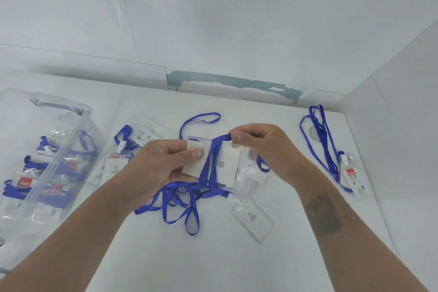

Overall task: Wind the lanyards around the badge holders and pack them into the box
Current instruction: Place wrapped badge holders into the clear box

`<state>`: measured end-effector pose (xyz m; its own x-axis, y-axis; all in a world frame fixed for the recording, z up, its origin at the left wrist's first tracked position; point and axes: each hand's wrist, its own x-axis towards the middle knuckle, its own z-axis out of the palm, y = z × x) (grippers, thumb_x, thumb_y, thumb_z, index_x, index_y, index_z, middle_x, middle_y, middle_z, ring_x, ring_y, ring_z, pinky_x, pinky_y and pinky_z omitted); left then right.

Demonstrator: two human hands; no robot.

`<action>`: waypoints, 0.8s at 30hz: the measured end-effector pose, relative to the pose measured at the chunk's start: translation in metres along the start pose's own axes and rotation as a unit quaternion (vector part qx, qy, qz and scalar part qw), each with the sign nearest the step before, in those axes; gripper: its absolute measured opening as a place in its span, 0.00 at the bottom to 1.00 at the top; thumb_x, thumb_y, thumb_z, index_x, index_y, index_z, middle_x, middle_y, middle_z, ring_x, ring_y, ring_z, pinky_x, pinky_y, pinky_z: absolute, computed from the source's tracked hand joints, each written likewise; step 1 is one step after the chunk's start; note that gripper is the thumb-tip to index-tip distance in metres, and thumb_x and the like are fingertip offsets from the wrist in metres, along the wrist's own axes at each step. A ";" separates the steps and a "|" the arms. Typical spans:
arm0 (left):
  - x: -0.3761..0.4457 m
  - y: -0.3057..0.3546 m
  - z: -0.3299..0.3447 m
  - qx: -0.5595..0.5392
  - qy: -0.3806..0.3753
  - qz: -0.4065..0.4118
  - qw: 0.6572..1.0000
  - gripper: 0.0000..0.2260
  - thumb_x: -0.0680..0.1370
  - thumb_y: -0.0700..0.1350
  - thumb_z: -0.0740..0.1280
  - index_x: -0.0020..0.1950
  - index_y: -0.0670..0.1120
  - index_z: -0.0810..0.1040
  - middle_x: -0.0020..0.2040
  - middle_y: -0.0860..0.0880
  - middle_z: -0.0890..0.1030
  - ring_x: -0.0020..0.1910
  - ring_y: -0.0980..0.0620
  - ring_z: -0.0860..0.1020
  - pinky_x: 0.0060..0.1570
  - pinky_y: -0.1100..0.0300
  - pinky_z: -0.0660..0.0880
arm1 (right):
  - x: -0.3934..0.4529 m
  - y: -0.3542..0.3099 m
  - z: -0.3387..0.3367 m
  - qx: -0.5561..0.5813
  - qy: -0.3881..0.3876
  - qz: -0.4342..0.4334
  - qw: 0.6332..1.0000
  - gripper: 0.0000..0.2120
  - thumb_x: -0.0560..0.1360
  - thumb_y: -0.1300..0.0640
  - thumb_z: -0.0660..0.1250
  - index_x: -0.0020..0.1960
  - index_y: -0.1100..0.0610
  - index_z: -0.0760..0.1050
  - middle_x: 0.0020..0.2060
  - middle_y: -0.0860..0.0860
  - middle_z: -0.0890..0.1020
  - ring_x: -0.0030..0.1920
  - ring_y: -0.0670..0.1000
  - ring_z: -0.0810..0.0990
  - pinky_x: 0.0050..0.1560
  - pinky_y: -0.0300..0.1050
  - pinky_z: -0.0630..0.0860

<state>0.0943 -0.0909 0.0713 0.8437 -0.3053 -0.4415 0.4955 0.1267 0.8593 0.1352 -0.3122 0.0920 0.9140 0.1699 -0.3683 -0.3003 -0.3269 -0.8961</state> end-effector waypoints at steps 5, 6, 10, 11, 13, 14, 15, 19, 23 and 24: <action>0.006 -0.004 -0.004 -0.069 0.093 -0.007 0.993 0.08 0.73 0.46 0.71 0.48 0.45 0.87 0.52 0.42 0.86 0.49 0.46 0.85 0.41 0.62 0.82 | -0.014 0.032 0.035 -0.013 0.031 0.063 0.997 0.12 0.71 0.64 0.66 0.33 0.52 0.82 0.23 0.50 0.74 0.28 0.50 0.65 0.29 0.39 0.62; 0.007 -0.006 -0.004 -0.073 0.118 -0.009 0.990 0.07 0.75 0.45 0.71 0.47 0.45 0.87 0.51 0.43 0.86 0.48 0.48 0.85 0.40 0.63 0.81 | -0.020 0.033 0.042 -0.021 0.025 0.060 0.998 0.14 0.74 0.64 0.66 0.32 0.54 0.80 0.20 0.44 0.71 0.26 0.48 0.62 0.28 0.38 0.60; 0.010 -0.013 -0.003 -0.023 0.211 -0.011 0.977 0.05 0.77 0.44 0.71 0.47 0.45 0.85 0.44 0.48 0.87 0.43 0.51 0.85 0.44 0.59 0.82 | -0.042 0.034 0.065 -0.150 -0.014 -0.020 0.988 0.14 0.80 0.55 0.62 0.36 0.55 0.73 0.27 0.43 0.74 0.28 0.43 0.68 0.30 0.35 0.61; 0.009 -0.013 -0.001 0.006 0.230 -0.005 0.973 0.04 0.78 0.43 0.70 0.45 0.46 0.85 0.38 0.52 0.86 0.38 0.54 0.85 0.44 0.60 0.83 | -0.046 0.035 0.067 -0.203 -0.019 -0.043 0.978 0.15 0.80 0.54 0.60 0.35 0.53 0.69 0.29 0.45 0.73 0.31 0.45 0.68 0.32 0.36 0.62; 0.006 -0.010 0.002 0.062 0.256 0.015 0.965 0.07 0.78 0.43 0.70 0.42 0.49 0.84 0.28 0.57 0.82 0.31 0.59 0.82 0.38 0.64 0.82 | -0.053 0.031 0.068 -0.315 -0.028 -0.086 0.945 0.16 0.81 0.52 0.58 0.35 0.50 0.62 0.31 0.47 0.69 0.35 0.47 0.67 0.35 0.39 0.63; 0.004 -0.009 0.003 0.081 0.260 0.024 0.962 0.08 0.79 0.43 0.69 0.41 0.51 0.83 0.28 0.57 0.82 0.31 0.59 0.83 0.36 0.65 0.82 | -0.057 0.025 0.067 -0.361 -0.030 -0.105 0.926 0.16 0.82 0.51 0.57 0.35 0.50 0.62 0.33 0.47 0.68 0.37 0.48 0.67 0.37 0.39 0.64; 0.003 -0.010 0.002 0.103 0.259 0.032 0.960 0.09 0.79 0.43 0.69 0.40 0.53 0.83 0.31 0.57 0.84 0.34 0.57 0.84 0.36 0.66 0.81 | -0.060 0.019 0.064 -0.395 -0.027 -0.123 0.910 0.15 0.82 0.50 0.56 0.37 0.50 0.64 0.35 0.47 0.70 0.39 0.48 0.68 0.40 0.40 0.67; -0.006 -0.010 -0.002 0.208 0.208 0.024 0.956 0.07 0.78 0.46 0.69 0.43 0.54 0.85 0.39 0.54 0.86 0.40 0.52 0.86 0.46 0.55 0.83 | -0.061 -0.012 0.042 -0.419 -0.020 -0.155 0.894 0.08 0.78 0.46 0.63 0.50 0.45 0.79 0.45 0.42 0.81 0.43 0.43 0.76 0.49 0.44 0.74; -0.019 -0.004 0.000 0.229 0.104 -0.007 0.968 0.06 0.78 0.48 0.69 0.46 0.56 0.86 0.40 0.54 0.87 0.42 0.51 0.86 0.50 0.53 0.81 | -0.049 -0.039 0.022 -0.325 -0.067 -0.145 0.932 0.01 0.70 0.49 0.74 0.41 0.44 0.82 0.37 0.38 0.81 0.35 0.41 0.75 0.38 0.35 0.72; -0.021 -0.003 -0.001 0.229 0.077 -0.018 0.970 0.06 0.78 0.49 0.69 0.46 0.57 0.87 0.41 0.53 0.87 0.43 0.49 0.86 0.52 0.51 0.80 | -0.045 -0.043 0.019 -0.292 -0.079 -0.134 0.944 0.02 0.69 0.50 0.75 0.40 0.45 0.83 0.36 0.40 0.82 0.33 0.41 0.75 0.37 0.33 0.71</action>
<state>0.0753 -0.0844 0.0773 0.8655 -0.1519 -0.4773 0.4126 -0.3242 0.8513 0.1015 -0.2886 0.1426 0.8698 0.4408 -0.2218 0.1792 -0.7009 -0.6904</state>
